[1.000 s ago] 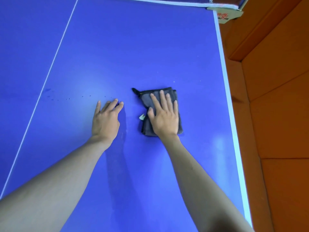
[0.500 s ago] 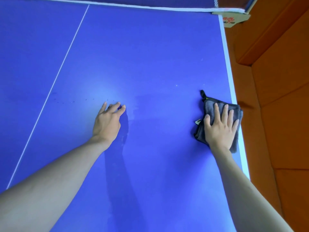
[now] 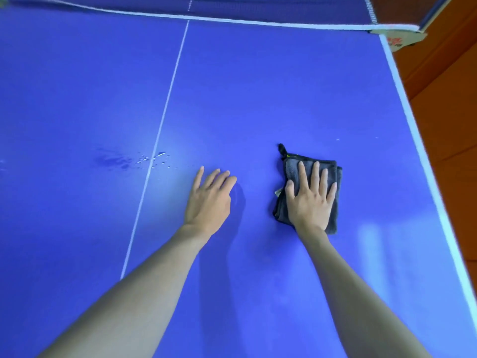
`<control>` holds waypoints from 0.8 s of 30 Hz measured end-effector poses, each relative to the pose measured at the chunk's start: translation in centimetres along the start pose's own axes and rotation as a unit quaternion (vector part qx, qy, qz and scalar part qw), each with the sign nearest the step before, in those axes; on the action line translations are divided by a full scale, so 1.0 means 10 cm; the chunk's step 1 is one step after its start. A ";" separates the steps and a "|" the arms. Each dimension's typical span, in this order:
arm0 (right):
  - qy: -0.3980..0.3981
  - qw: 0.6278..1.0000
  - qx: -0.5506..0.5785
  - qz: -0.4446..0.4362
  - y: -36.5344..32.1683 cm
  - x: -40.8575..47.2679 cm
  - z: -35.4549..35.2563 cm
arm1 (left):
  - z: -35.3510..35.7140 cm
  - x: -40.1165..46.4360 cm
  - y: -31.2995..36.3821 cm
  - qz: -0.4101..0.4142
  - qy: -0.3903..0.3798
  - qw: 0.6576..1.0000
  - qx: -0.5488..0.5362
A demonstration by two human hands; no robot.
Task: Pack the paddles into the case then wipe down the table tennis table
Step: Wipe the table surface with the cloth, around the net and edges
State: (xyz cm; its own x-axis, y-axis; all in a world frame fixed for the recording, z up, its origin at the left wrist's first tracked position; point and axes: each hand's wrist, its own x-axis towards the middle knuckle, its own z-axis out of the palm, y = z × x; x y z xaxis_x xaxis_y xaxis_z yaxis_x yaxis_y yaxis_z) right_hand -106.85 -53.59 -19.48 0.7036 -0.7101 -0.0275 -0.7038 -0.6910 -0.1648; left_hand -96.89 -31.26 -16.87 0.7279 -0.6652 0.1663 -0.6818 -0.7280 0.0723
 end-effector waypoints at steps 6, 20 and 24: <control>0.001 0.997 0.016 -0.071 -1.38 -0.35 0.26 | -0.28 -0.77 -1.36 -0.057 -0.019 0.996 0.069; 0.017 0.969 0.069 -0.238 -3.17 -1.11 0.65 | -0.20 -1.24 -2.03 -0.158 0.003 0.987 0.042; 0.041 0.976 0.065 -0.204 -2.67 -0.90 0.55 | -0.22 -1.23 -2.03 -0.144 -0.018 0.987 0.074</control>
State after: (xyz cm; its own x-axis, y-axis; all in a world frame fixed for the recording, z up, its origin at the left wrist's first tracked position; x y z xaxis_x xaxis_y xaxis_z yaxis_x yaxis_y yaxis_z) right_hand -93.86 -28.02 -20.23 0.9086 -0.3918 0.1448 -0.3446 -0.8990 -0.2704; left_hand -92.13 -7.92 -18.24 0.8937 -0.4309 0.1248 -0.4303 -0.9021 -0.0335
